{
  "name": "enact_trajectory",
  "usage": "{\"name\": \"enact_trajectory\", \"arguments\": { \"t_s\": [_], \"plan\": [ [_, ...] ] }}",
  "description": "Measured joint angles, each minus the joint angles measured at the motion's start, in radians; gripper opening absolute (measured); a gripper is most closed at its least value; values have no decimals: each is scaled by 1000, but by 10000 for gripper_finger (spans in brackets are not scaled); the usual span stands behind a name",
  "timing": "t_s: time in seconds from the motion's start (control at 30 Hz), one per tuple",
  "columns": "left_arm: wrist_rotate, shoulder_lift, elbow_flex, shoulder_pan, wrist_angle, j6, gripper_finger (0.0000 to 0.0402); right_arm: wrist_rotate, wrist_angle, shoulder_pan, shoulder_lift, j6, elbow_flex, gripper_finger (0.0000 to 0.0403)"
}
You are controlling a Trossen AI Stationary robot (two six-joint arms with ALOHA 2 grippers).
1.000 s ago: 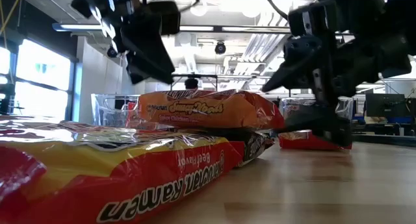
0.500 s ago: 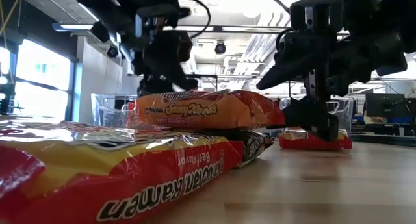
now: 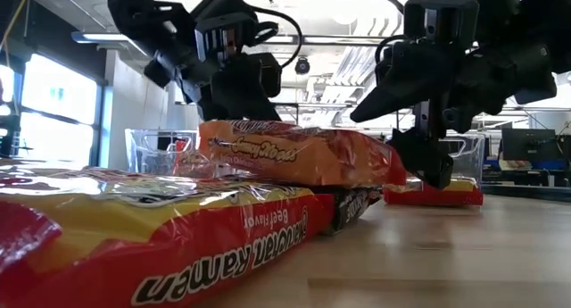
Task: Sort Maruchan noodles
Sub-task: Put the orange noodle pack into the left transparent bin
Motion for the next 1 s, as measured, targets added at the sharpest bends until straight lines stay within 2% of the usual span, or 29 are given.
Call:
{"name": "enact_trajectory", "arguments": {
  "t_s": [0.17,0.33,0.43,0.53,0.63,0.83,1.0],
  "plan": [
    [22,30,0,0,45,30,101,0,-2,-15,0,-51,0,243],
    [24,23,0,-1,62,77,16,-78,-48,-30,-46,-91,0,243],
    [23,-2,0,-1,72,92,9,-62,-169,-16,-129,-135,0,243],
    [11,-28,0,-1,72,109,8,75,-328,26,-225,-166,0,243],
    [-29,-66,0,-2,72,132,2,244,-403,83,-282,-148,0,243],
    [-109,-156,-1,-14,69,172,1,486,-397,202,-288,-94,0,243],
    [-169,-243,-1,-32,67,205,0,695,-375,313,-287,-133,0,243]
  ]
}}
